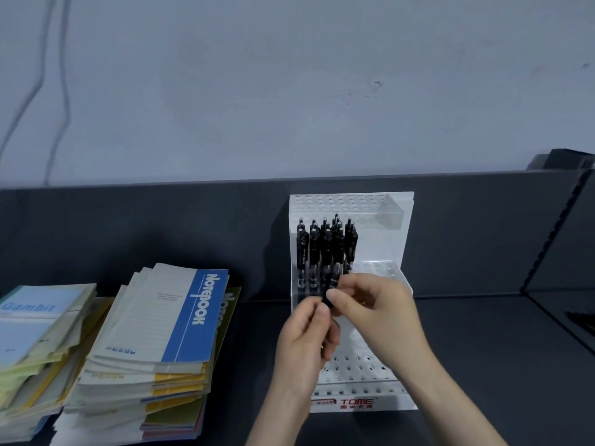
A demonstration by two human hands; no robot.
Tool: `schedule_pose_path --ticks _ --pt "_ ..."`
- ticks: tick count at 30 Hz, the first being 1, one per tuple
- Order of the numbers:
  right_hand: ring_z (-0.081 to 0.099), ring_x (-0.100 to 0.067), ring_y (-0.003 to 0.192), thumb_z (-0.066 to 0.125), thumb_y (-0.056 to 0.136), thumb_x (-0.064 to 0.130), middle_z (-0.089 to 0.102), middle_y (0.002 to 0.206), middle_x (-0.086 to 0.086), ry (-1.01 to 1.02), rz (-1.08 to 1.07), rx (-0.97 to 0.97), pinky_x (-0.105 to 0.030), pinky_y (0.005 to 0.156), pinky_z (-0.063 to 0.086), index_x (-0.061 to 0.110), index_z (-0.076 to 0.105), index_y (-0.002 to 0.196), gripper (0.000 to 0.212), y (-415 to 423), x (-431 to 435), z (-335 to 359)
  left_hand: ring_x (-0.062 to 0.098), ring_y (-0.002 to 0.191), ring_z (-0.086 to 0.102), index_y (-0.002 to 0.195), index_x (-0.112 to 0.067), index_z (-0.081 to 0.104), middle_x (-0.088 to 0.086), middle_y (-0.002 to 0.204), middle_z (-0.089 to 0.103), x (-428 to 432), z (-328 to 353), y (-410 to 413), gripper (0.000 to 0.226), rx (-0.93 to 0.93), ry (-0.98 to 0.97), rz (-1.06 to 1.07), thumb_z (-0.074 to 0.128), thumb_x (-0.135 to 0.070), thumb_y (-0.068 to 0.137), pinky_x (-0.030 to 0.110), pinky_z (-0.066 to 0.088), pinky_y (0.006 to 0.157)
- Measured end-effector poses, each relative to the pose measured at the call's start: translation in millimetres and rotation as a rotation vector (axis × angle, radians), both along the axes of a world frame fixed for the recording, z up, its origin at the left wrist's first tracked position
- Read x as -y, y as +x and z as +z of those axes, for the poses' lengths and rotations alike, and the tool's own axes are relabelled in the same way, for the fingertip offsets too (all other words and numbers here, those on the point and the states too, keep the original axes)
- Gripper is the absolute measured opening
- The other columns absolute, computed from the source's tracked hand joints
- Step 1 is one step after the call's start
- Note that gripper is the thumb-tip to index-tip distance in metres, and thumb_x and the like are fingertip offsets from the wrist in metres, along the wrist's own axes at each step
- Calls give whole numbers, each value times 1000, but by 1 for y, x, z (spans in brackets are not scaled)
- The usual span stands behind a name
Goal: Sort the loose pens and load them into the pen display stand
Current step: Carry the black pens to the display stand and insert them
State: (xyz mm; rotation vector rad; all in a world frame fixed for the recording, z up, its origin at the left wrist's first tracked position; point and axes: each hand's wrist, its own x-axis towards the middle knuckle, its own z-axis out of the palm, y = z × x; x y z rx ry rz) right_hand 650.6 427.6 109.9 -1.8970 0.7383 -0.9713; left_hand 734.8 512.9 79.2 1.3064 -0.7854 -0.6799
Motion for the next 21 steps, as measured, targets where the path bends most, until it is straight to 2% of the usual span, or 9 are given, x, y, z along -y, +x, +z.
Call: schedule_pose_path --ticks 3,7,10,12,14,17,21 --pt "68 -11 64 74 79 14 70 65 2 53 -31 60 -22 64 52 21 70 75 9 -1 2 -2 8 52 42 89 -10 63 -1 61 53 2 -2 1 24 39 26 -20 44 -19 101 21 33 47" --pt "65 -17 60 74 78 9 71 66 -6 99 -114 256 -35 65 55 18 73 75 9 -6 9 15 9 57 54 86 -15 66 -3 67 63 1 -5 6 20 129 92 -12 52 -24 97 24 42 53" --pt "63 -14 61 73 79 11 71 67 -4 40 -258 436 -33 67 54 21 73 75 12 -15 25 36 0 69 63 86 -33 64 -15 79 68 -4 -13 17 10 397 233 120 57 -36 92 27 52 66" --pt "67 -13 66 72 80 14 72 70 4 -77 -323 418 -28 69 55 25 73 78 11 -17 33 46 -5 79 59 94 -38 61 -22 85 64 -8 -14 22 6 650 354 223 56 -42 92 18 50 70" --pt "68 -8 69 71 81 15 72 72 12 -171 -337 354 -19 70 53 29 71 80 14 -14 36 48 -7 84 56 105 -40 57 -24 93 60 -10 -12 23 14 786 412 259 54 -44 93 13 48 71" --pt "64 3 68 71 81 14 67 69 22 -275 -340 240 -6 67 47 31 71 83 17 -5 38 46 -5 86 56 112 -40 55 -24 100 57 -10 -12 21 21 833 426 247 53 -47 92 13 48 72" --pt "62 3 66 71 82 19 65 71 22 -331 -344 59 -10 68 49 22 74 86 7 4 42 35 -4 86 56 112 -39 56 -25 100 56 -10 -13 21 22 832 430 245 55 -47 91 11 46 70"
